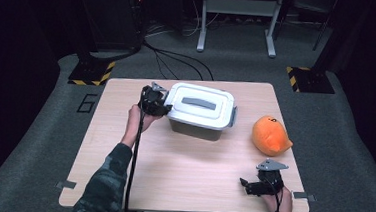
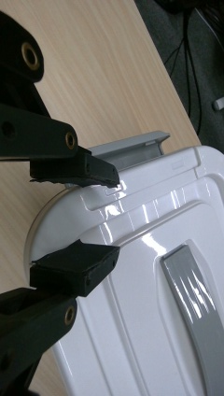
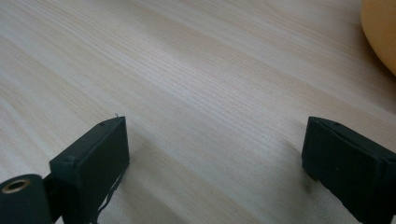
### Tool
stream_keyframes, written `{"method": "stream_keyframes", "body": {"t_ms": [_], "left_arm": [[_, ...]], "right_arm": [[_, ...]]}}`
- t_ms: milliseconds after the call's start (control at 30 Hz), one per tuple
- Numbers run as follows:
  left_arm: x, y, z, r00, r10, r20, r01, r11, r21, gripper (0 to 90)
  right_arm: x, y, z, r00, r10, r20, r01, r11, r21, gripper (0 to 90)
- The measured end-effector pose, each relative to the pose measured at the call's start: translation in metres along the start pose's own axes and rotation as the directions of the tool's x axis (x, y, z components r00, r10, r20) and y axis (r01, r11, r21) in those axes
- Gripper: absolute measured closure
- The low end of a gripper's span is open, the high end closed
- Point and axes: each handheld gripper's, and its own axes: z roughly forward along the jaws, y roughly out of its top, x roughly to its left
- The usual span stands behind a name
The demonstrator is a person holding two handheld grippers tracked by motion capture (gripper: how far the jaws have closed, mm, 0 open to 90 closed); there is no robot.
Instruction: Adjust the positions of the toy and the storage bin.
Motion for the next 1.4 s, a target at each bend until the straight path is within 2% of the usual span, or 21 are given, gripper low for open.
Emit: {"method": "stream_keyframes", "body": {"t_ms": [267, 567, 700, 833, 967, 1033, 1100, 1133, 1167, 1233, 1300, 1333, 1400], "left_arm": [[-0.008, -0.008, -0.009, 0.9997, -0.002, 0.024, 0.003, 1.0000, -0.003, 55.9], [-0.024, -0.013, -0.022, 0.9974, 0.061, 0.039, -0.062, 0.9978, 0.022, 54.4], [-0.031, -0.016, -0.026, 0.9952, 0.073, 0.066, -0.074, 0.9970, 0.020, 54.9], [-0.038, -0.018, -0.028, 0.9932, 0.100, 0.060, -0.101, 0.9946, 0.023, 54.0], [-0.037, -0.017, -0.027, 0.9934, 0.099, 0.058, -0.100, 0.9948, 0.017, 53.7], [-0.035, -0.016, -0.025, 0.9927, 0.107, 0.056, -0.108, 0.9940, 0.018, 50.7], [-0.033, -0.013, -0.024, 0.9919, 0.122, 0.035, -0.123, 0.9924, 0.011, 40.5], [-0.031, -0.011, -0.024, 0.9910, 0.127, 0.042, -0.127, 0.9919, 0.002, 37.7], [-0.030, -0.009, -0.023, 0.9922, 0.116, 0.045, -0.115, 0.9933, -0.014, 36.3], [-0.027, -0.002, -0.022, 0.9919, 0.116, 0.054, -0.114, 0.9930, -0.033, 28.2], [-0.026, 0.006, -0.018, 0.9910, 0.112, 0.072, -0.109, 0.9928, -0.050, 26.3], [-0.026, 0.010, -0.016, 0.9899, 0.116, 0.081, -0.112, 0.9922, -0.055, 20.4], [-0.028, 0.020, -0.010, 0.9872, 0.130, 0.092, -0.125, 0.9904, -0.060, 14.6]], "right_arm": [[0.000, 0.000, 0.000, 1.0000, 0.000, 0.000, 0.000, 1.000, 0.004, 6.6], [0.000, 0.000, 0.000, 1.0000, 0.001, -0.001, -0.001, 1.000, 0.002, 6.6], [0.000, 0.000, 0.000, 1.0000, 0.001, -0.001, -0.001, 1.000, 0.003, 6.6], [0.000, 0.000, 0.000, 1.0000, 0.001, 0.000, -0.001, 1.000, 0.003, 6.7], [0.000, 0.000, 0.000, 1.0000, 0.001, 0.000, -0.001, 1.000, 0.002, 6.8], [0.000, 0.000, 0.000, 1.0000, 0.001, 0.000, -0.001, 1.000, 0.002, 6.8], [0.000, 0.000, 0.000, 1.0000, 0.003, 0.003, -0.003, 1.000, -0.003, 6.8], [0.000, 0.000, 0.000, 1.0000, 0.002, 0.002, -0.002, 1.000, -0.002, 6.9], [0.000, 0.000, 0.000, 1.0000, 0.003, 0.002, -0.003, 1.000, -0.002, 6.9], [0.000, 0.000, 0.000, 1.0000, 0.004, 0.003, -0.004, 1.000, -0.001, 7.0], [0.000, 0.000, 0.000, 1.0000, 0.004, 0.002, -0.004, 1.000, -0.001, 7.0], [0.000, 0.000, 0.000, 1.0000, 0.004, 0.002, -0.004, 1.000, -0.001, 7.1], [0.000, 0.000, 0.000, 1.0000, 0.006, 0.001, -0.005, 1.000, -0.002, 7.3]]}}
